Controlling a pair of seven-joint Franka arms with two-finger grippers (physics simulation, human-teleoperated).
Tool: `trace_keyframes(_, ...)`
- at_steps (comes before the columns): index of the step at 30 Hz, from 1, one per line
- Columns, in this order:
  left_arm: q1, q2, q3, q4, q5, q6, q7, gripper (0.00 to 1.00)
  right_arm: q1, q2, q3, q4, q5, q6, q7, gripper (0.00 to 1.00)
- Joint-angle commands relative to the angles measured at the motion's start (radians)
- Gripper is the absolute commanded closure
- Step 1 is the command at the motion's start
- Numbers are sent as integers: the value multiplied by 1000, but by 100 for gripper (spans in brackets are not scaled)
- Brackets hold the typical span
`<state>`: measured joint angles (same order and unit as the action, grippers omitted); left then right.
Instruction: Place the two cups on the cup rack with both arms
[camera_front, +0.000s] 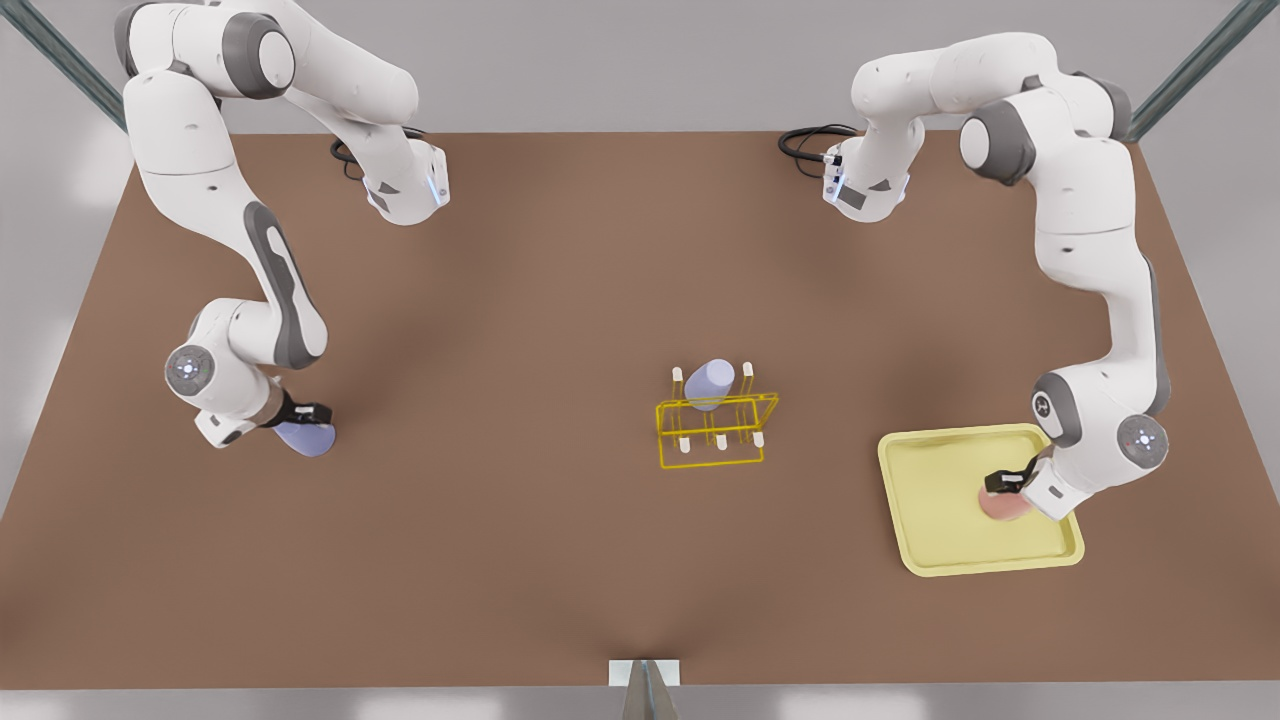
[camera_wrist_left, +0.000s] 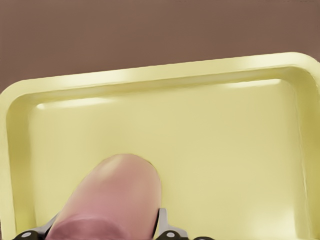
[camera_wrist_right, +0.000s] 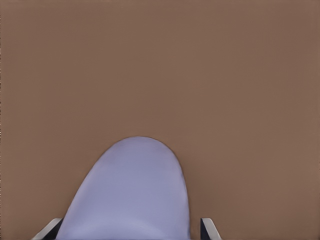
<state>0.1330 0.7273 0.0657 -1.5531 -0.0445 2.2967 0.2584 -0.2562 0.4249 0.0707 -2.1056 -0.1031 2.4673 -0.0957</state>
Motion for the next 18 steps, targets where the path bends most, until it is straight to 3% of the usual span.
trace_keyframes(1,-36,-25,-3,4,-2,-95,-132,13,0,0,0,4,20,1,-10,0)
trace_keyframes(5,-33,-83,-178,159,3,-405,-415,13,3,26,1,24,23,16,-9,0)
trace_keyframes(8,-36,-82,-340,229,6,-436,-631,13,2,26,4,10,25,18,-9,0)
trace_keyframes(15,-260,-71,-397,272,38,-496,-892,13,2,23,4,6,25,16,-9,3)
trace_keyframes(18,-323,-77,-405,271,41,-517,-979,13,0,20,4,9,25,15,-12,13)
